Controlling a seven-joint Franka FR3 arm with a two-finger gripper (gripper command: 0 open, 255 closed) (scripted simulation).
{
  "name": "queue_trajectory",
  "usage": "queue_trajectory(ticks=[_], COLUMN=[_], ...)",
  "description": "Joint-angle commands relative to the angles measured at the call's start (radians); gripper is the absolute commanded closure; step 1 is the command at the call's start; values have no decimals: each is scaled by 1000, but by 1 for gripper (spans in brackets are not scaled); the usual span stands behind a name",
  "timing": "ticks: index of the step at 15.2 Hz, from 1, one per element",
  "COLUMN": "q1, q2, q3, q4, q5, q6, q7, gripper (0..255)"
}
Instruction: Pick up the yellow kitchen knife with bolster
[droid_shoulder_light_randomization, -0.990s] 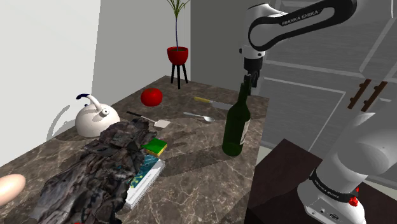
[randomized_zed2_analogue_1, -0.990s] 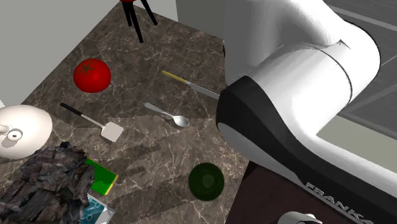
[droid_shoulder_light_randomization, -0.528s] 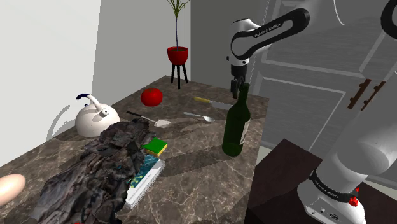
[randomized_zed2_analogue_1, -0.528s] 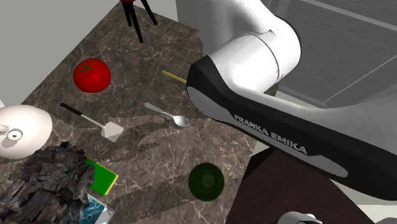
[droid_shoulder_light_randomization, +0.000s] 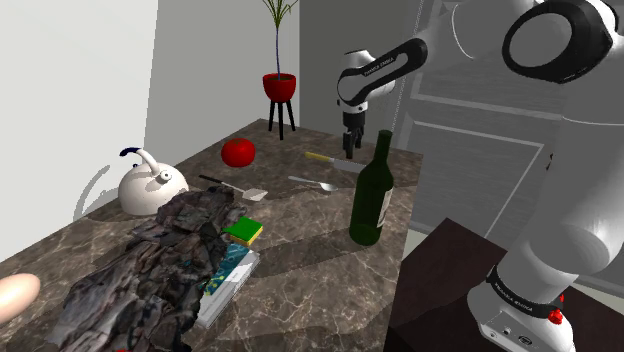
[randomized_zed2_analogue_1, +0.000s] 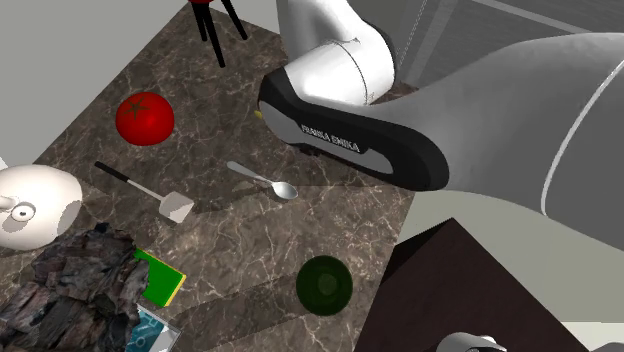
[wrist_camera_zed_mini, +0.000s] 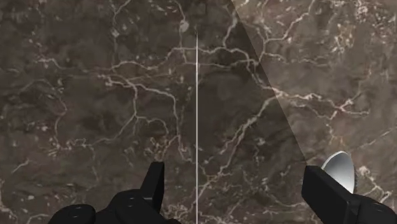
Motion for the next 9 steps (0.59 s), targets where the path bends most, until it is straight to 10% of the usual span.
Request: queue_trajectory(ticks=[1, 9], q1=[-5, -15], q2=[81, 232], q3=[4, 13], q4=[79, 194], q5=[13, 29], q6=[2, 37], q7=[-21, -48], gripper=[0, 0])
